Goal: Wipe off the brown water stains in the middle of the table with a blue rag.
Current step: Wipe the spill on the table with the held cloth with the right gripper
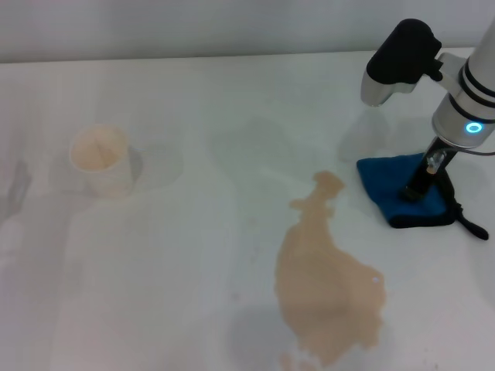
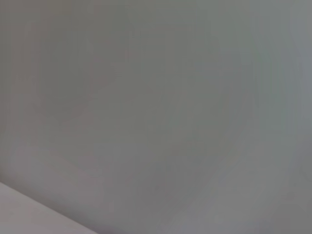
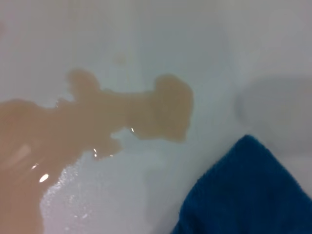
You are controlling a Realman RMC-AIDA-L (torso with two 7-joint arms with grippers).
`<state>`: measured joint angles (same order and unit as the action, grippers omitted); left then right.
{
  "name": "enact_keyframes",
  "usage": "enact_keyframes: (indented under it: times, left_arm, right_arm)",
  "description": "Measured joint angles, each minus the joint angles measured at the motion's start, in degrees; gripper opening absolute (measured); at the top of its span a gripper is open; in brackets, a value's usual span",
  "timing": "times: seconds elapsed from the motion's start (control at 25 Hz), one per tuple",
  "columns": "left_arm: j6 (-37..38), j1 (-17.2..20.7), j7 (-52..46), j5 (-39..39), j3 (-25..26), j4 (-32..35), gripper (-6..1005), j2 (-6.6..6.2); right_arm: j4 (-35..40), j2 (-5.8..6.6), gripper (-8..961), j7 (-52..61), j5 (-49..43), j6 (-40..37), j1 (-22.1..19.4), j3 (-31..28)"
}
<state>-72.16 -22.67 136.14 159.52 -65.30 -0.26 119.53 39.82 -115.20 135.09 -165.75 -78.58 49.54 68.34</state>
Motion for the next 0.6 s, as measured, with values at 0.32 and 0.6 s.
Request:
enact_keyframes:
  times: [0.32,0.6]
  left_arm:
    - [0.0,-0.03,0.0,0.08,0.0,0.05,866,0.0]
    - [0.0,-0.18,0.0,-0.16,-0.3,0.09,866,-0.07]
  right_arm:
    - [1.96,-0.24,91,-0.93,7.3,-1.72,-0.36,3.12]
    - [1.75,-0.66,92,-0.95,17.81,1.23,-0.34,12.0]
